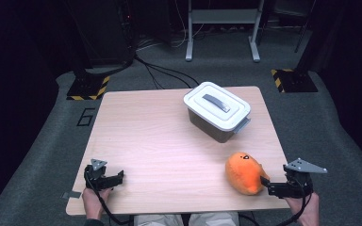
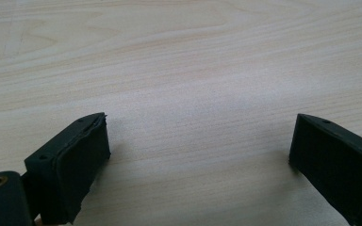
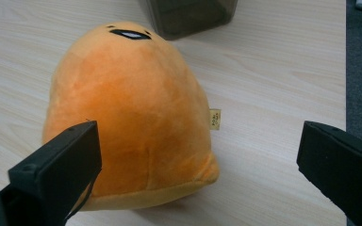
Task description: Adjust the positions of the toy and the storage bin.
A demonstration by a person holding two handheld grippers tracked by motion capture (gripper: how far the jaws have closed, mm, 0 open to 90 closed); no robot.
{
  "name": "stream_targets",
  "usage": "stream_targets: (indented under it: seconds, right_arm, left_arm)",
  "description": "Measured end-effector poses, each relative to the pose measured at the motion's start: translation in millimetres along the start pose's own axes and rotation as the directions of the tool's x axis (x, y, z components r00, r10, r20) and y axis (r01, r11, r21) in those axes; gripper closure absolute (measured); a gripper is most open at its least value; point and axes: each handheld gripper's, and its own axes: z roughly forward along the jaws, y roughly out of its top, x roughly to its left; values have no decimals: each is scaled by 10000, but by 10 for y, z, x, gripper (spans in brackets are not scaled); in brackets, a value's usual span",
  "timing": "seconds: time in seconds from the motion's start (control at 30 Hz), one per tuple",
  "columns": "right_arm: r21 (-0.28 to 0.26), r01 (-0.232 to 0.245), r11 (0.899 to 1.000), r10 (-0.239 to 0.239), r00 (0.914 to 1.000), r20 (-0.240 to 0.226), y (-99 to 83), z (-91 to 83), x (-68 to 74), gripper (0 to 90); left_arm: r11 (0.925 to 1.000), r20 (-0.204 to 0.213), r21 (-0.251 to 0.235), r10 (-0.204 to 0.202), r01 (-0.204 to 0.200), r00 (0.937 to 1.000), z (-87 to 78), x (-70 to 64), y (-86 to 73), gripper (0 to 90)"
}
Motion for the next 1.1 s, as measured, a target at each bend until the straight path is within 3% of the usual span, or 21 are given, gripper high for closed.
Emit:
stream_targets:
  seconds: [0.43, 0.7, 0.9, 1.0, 1.1]
  right_arm:
    - [320, 384, 9987, -367, 9980, -516, 185, 108, 152, 0]
    - [839, 895, 9924, -801, 9908, -1091, 316, 306, 283, 0]
    - [1286, 1045, 9862, -894, 9890, -1180, 332, 473, 312, 0]
    - [1659, 978, 9813, -718, 9852, -1558, 312, 604, 308, 58]
    - [1660, 822, 9827, -530, 9835, -1728, 293, 640, 310, 143]
  left_arm:
    - [10000, 6, 0, 6, -6, 10000, -1, 0, 0, 54]
    - [10000, 12, -7, 7, -7, 10000, 0, 1, 0, 54]
    - [10000, 15, -8, 6, -6, 10000, 0, 1, 0, 55]
    - [10000, 15, -6, 6, -6, 10000, 0, 1, -1, 55]
    - [10000, 15, -8, 5, -5, 10000, 0, 1, -1, 55]
